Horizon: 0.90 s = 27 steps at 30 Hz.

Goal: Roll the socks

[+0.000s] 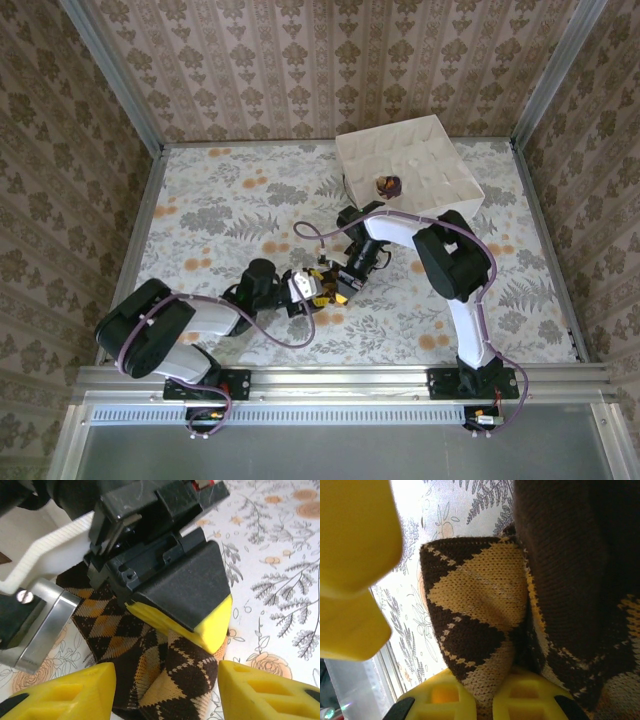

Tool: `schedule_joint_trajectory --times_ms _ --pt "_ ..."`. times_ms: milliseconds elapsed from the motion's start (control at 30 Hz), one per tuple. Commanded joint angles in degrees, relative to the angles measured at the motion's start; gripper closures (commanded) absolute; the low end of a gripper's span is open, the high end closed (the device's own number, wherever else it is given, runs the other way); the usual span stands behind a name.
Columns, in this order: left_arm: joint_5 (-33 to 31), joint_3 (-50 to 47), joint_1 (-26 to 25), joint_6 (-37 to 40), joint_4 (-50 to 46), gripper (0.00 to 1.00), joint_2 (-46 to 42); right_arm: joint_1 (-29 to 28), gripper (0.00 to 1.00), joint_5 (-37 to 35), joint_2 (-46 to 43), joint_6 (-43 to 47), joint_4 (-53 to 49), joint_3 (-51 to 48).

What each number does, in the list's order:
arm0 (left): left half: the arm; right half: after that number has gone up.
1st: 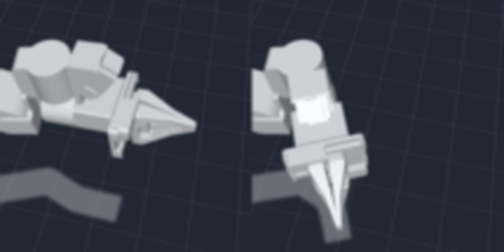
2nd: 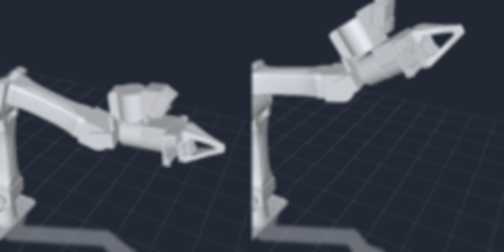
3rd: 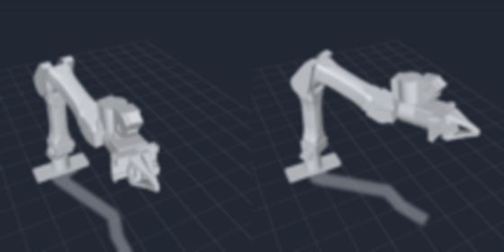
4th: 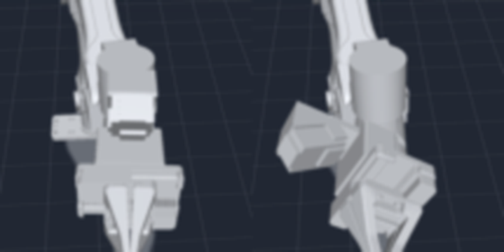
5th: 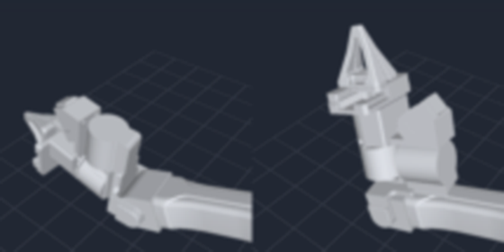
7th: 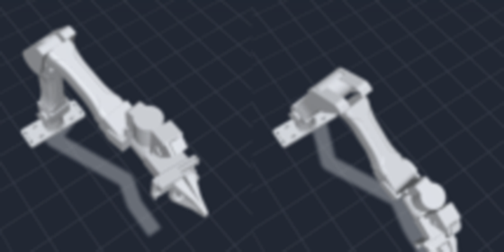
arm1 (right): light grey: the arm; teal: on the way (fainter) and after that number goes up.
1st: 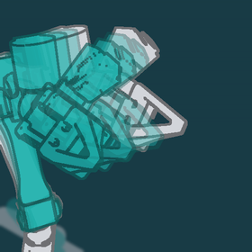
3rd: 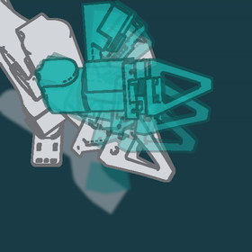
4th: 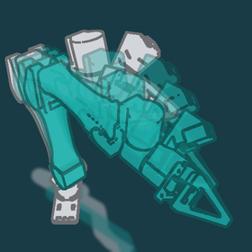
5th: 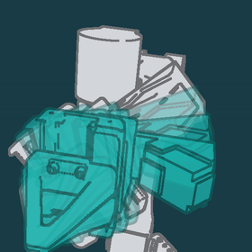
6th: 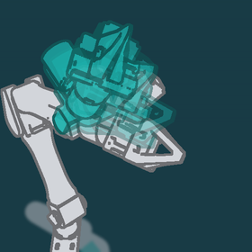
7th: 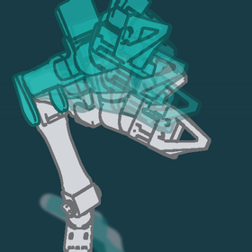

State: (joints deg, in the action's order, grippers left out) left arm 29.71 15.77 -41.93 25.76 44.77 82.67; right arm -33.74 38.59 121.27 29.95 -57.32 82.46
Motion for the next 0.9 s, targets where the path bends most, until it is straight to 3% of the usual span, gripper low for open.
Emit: schedule_joint_trajectory --times_ms 0,267,467,567,633,700,867 --pt "1.20 1.27 0.31 5.27 -9.39 0.45 1.36 0.25 1.00 0.17 2.37 0.07 -3.81 0.40" --pt "3.78 3.70 0.62 4.61 -9.08 0.49 8.17 0.59 1.00 0.61 2.56 -0.03 -4.07 0.09" --pt "5.77 5.40 0.62 4.43 -12.92 0.76 8.96 0.87 1.00 0.96 2.52 -0.07 -4.04 0.06" --pt "6.76 6.73 0.62 4.84 -18.66 0.98 7.93 1.19 1.00 1.08 2.29 -0.74 -3.58 -0.15" --pt "8.72 7.81 0.76 3.66 -22.48 1.00 7.36 1.83 0.93 2.11 0.98 -2.62 -1.53 -1.02" --pt "8.77 8.38 0.71 1.32 -25.02 1.00 6.66 2.56 0.79 2.31 -1.72 -5.42 1.98 -2.87" --pt "8.57 9.85 0.79 -8.85 -28.44 1.00 6.01 4.87 0.60 1.08 -15.55 -18.50 20.24 -13.84"
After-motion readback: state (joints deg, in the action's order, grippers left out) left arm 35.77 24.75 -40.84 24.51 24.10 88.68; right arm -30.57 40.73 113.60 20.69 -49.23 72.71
